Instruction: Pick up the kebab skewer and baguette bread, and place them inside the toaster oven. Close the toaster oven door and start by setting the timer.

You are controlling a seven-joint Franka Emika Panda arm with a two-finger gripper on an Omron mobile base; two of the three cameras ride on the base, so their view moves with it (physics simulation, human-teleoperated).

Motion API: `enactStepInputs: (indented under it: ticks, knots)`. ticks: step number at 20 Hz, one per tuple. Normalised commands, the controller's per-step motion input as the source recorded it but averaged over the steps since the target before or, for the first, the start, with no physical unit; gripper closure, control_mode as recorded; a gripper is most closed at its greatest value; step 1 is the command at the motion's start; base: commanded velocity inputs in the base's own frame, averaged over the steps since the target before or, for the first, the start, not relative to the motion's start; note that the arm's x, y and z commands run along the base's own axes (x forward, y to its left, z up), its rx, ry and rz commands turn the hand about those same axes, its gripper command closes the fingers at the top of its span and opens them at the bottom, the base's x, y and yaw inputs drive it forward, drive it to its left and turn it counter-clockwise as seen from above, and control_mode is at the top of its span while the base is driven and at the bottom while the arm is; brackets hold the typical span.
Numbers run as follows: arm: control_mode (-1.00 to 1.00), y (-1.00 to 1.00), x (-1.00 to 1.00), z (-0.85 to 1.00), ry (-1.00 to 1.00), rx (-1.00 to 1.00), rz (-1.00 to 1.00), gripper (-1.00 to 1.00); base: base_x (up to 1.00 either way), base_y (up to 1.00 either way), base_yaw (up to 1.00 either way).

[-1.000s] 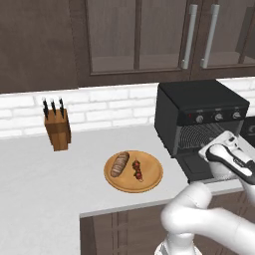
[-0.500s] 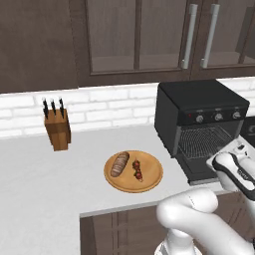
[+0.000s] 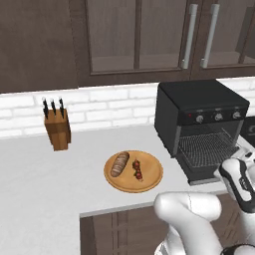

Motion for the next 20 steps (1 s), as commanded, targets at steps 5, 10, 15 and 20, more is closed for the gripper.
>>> enactStepInputs:
  ticks: [5,10,15,20]
  knots:
    - [-1.00,-0.13,-0.17,0.81,0.07,0.03,0.00,-1.00,0.00,0.00,0.00]
    - [-1.00,-0.22,-0.65,1.00,0.06,0.03,0.00,-1.00,0.00,0.00,0.00]
    - [-1.00,0.06,-0.73,1.00,0.02,0.02,0.02,-1.00,0.00,0.00,0.00]
    - [-1.00,0.65,-0.44,1.00,0.16,0.00,0.00,-1.00,0.00,0.00,0.00]
